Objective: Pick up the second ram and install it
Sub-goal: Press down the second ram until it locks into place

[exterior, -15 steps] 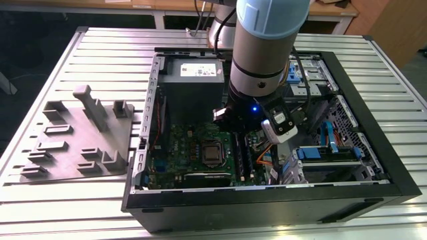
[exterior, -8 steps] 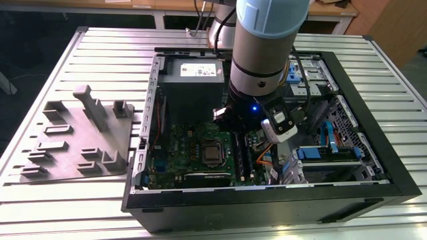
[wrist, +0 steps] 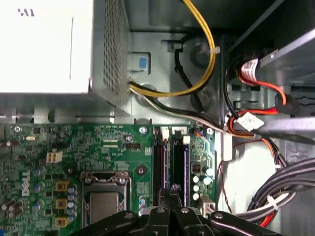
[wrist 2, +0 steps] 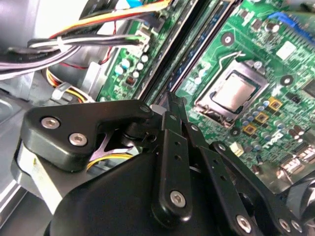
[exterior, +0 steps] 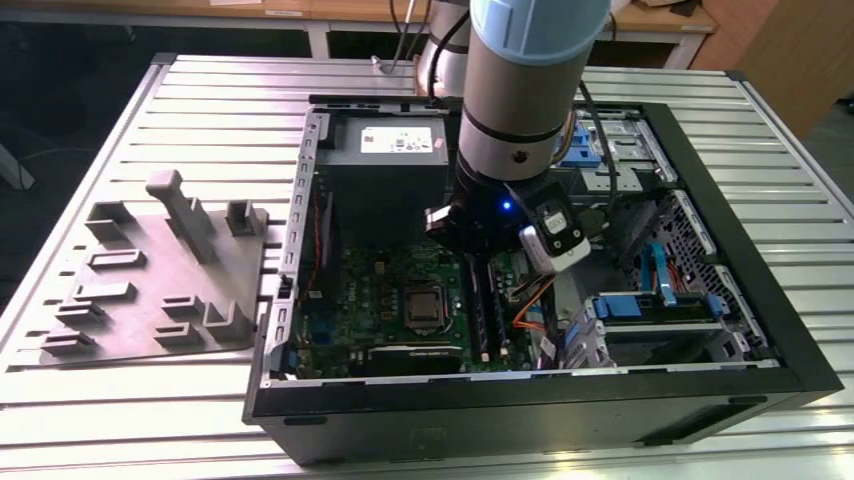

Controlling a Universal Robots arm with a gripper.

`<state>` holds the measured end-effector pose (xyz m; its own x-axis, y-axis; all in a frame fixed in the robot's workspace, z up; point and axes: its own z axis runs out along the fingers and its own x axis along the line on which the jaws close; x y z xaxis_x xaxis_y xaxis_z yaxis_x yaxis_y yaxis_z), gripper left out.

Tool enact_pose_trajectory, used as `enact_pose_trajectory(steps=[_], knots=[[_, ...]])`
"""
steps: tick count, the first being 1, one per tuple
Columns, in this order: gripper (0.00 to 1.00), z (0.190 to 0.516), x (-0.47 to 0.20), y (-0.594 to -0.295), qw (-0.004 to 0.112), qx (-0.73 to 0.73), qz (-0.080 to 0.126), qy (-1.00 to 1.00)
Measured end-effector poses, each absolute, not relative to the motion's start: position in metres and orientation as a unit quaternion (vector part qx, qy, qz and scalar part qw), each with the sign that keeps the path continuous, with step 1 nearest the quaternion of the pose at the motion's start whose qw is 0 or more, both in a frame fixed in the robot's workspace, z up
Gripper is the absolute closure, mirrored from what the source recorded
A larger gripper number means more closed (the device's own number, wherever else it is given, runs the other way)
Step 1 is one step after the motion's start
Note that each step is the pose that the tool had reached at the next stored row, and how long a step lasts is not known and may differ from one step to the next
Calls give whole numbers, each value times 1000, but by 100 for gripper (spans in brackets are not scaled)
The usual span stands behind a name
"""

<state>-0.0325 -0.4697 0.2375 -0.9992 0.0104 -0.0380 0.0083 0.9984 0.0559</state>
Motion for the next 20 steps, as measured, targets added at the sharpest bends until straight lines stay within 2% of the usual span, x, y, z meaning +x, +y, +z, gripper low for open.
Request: enact_pose_trajectory(steps=[13, 20], knots=[[90, 237, -33, -445, 19, 5, 28, 999], [90, 233, -32, -442, 19, 5, 28, 999]])
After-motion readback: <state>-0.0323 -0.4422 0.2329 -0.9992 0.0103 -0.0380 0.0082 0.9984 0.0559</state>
